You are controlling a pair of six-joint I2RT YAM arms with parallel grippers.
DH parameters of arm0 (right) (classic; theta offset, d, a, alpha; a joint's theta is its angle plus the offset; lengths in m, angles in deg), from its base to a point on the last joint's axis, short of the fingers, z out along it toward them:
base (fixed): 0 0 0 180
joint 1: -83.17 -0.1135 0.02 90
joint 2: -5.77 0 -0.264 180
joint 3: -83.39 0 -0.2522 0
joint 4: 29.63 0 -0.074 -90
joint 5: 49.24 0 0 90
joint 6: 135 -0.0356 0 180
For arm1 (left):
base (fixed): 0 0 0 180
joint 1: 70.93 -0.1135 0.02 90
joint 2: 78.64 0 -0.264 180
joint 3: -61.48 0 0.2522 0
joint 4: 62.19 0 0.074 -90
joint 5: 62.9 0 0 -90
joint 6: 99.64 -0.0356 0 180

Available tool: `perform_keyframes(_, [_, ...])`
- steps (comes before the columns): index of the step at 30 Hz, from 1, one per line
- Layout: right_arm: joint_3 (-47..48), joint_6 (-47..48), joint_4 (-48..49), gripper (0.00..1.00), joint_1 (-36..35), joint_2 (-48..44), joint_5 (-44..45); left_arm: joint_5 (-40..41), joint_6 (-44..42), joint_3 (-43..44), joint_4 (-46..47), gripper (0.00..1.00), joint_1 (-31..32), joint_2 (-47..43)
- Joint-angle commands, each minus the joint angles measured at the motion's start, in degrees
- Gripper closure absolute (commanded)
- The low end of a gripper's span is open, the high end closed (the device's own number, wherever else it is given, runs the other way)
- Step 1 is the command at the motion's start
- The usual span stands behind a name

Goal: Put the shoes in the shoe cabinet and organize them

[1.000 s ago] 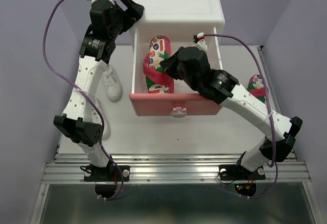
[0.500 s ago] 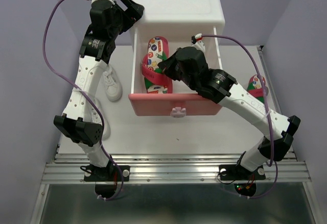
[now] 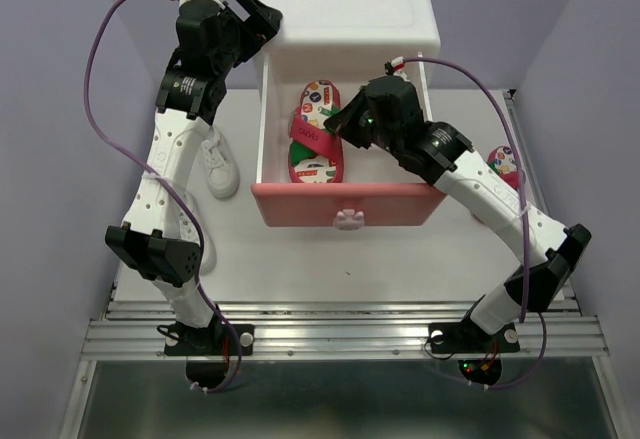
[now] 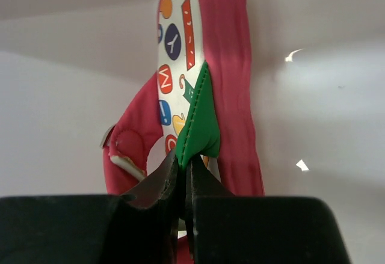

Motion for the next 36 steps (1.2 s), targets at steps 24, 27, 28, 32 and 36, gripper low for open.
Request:
perform_keyframes(24, [4.1,5.3,0.8,0.40,2.9,-0.8,-2.8,7.2,-3.0,-6.6,-13.0,0.06,-1.6,2.3])
perform_keyframes(27, [9.3,6.8,-1.3,0.28,2.9,0.3,-1.0,7.0,-3.0,-6.1,-13.1,0.06,-1.6,2.4])
perform_keyframes(28, [11.8,7.8,-2.2,0.25,2.9,0.5,-0.3,6.9,-3.0,-5.8,-13.1,0.06,-1.6,2.5])
perform_keyframes(32, [14.5,12.5,0.8,0.00,2.9,-0.4,2.4,6.5,-3.3,-4.4,-13.4,0.06,-1.6,3.0])
perform_keyframes(36, [20.0,20.2,3.2,0.00,2.9,-0.4,1.1,6.2,-4.1,-2.6,-14.3,0.06,-1.6,3.9])
